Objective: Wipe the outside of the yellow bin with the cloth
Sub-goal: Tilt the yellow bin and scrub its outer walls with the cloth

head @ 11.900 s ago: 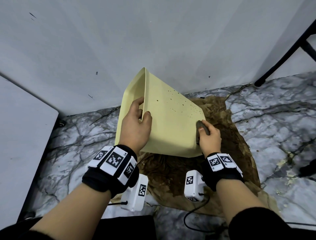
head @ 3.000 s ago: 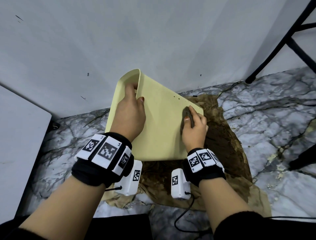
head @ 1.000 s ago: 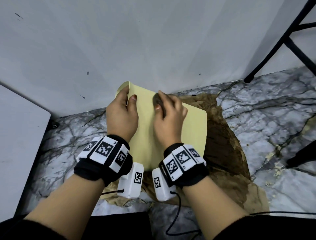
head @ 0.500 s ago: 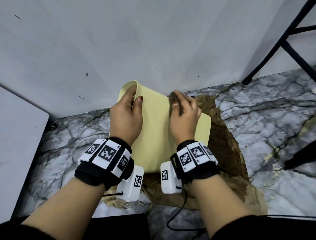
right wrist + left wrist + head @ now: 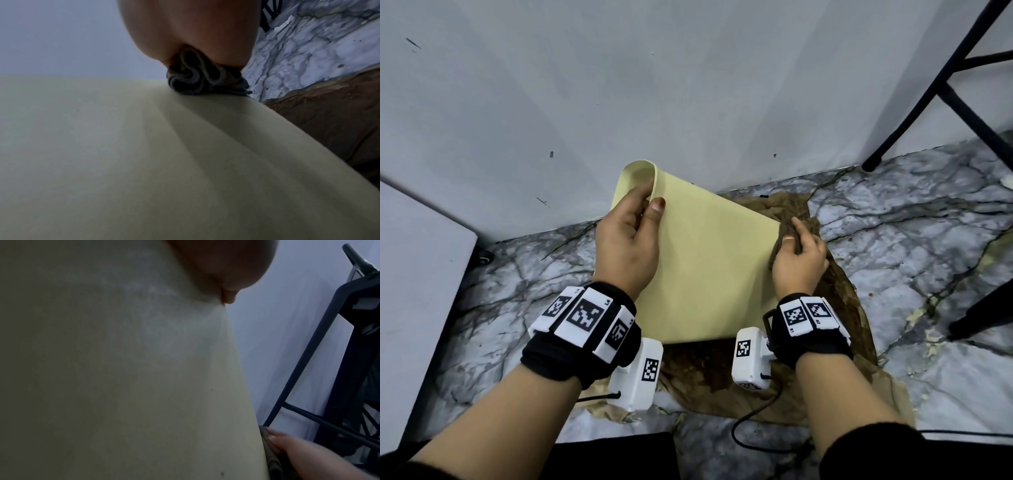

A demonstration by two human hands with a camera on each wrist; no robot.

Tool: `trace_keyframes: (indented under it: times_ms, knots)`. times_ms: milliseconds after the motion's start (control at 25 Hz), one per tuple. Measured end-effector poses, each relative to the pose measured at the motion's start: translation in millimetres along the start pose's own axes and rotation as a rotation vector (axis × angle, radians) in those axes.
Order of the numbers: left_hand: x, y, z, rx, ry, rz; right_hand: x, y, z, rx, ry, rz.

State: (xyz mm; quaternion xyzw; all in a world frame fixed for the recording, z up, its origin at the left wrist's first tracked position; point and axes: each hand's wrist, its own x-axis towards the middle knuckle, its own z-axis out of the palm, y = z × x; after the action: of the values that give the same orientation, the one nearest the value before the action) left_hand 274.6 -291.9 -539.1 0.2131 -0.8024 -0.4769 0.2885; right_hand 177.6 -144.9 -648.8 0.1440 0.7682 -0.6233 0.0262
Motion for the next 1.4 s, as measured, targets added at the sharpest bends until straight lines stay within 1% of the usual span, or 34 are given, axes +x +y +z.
trace_keyframes:
  times_ms: [160, 200, 320, 480, 680, 800, 840, 920, 1000, 1160, 1240, 1400]
  knots:
    - [3, 1, -2, -0.021, -0.049, 0.024, -5, 6, 1, 0.024, 0.066, -0.062]
    - [3, 2, -2, -0.019, -0.068, 0.037, -6, 5, 2, 0.031, 0.063, -0.092]
    - [5, 5, -2, -0.012, -0.131, 0.074, -9, -5, 8, 0.056, -0.016, -0.205]
    - [14, 13, -6, -0.011, -0.173, -0.001, -15, -15, 13, 0.072, -0.029, -0.305]
    - [19, 30, 0, -0.014, -0.164, -0.145, -21, -18, 15, 0.067, -0.061, -0.390]
    - [21, 30, -1, 0.001, -0.151, -0.195, -28, -22, 17, 0.076, -0.098, -0.414]
    - [21, 29, -2, 0.014, -0.132, -0.195, -30, -24, 18, 0.076, -0.103, -0.417]
    - [19, 31, -4, -0.030, -0.101, -0.182, -34, -30, 20, 0.072, -0.112, -0.430]
    - [18, 32, -4, -0.070, -0.111, -0.167, -36, -40, 23, 0.067, -0.138, -0.464]
    - [17, 26, -3, 0.027, -0.152, -0.097, -49, -65, 32, 0.043, -0.301, -0.531]
    - [17, 23, -5, 0.064, -0.147, -0.084, -60, -75, 36, 0.015, -0.353, -0.584]
    - [19, 21, -4, 0.069, -0.093, -0.116, -69, -80, 38, 0.081, -0.314, -0.667]
